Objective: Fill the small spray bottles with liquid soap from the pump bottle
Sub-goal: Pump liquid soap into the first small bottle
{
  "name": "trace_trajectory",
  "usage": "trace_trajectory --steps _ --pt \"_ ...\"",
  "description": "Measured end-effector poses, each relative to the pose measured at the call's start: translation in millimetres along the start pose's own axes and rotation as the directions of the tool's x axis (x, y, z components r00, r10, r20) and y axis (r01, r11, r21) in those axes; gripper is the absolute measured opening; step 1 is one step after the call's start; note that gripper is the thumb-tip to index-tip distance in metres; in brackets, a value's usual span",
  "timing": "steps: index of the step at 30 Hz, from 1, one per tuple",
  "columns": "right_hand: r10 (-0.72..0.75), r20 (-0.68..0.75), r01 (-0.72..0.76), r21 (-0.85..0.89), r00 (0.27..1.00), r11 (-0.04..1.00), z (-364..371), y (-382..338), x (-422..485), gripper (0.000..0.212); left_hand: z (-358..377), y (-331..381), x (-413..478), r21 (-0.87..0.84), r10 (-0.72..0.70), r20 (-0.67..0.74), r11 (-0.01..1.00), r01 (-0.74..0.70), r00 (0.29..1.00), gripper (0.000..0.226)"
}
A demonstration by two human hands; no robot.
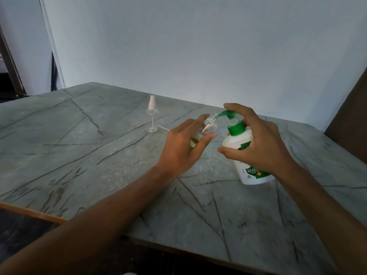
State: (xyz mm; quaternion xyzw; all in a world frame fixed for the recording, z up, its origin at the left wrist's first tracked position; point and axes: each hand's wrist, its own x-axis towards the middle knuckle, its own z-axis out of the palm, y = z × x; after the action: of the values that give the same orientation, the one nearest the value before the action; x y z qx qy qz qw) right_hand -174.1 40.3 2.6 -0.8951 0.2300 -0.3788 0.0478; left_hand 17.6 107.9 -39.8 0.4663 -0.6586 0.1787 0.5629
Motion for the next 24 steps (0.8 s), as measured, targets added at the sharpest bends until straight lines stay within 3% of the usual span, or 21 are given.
trace_trajectory --steps 18,24 --pt "0.03 -0.043 -0.029 0.024 0.999 0.999 -0.2 0.7 2.2 0.077 -0.6 4.4 -1.1 0.023 -0.012 0.047 1.0 0.011 0.999 0.044" --pt "0.017 -0.036 -0.016 0.013 0.999 1.0 0.0 0.6 -0.6 0.084 -1.4 4.2 -0.2 0.03 -0.021 0.023 0.999 0.02 1.0 0.044"
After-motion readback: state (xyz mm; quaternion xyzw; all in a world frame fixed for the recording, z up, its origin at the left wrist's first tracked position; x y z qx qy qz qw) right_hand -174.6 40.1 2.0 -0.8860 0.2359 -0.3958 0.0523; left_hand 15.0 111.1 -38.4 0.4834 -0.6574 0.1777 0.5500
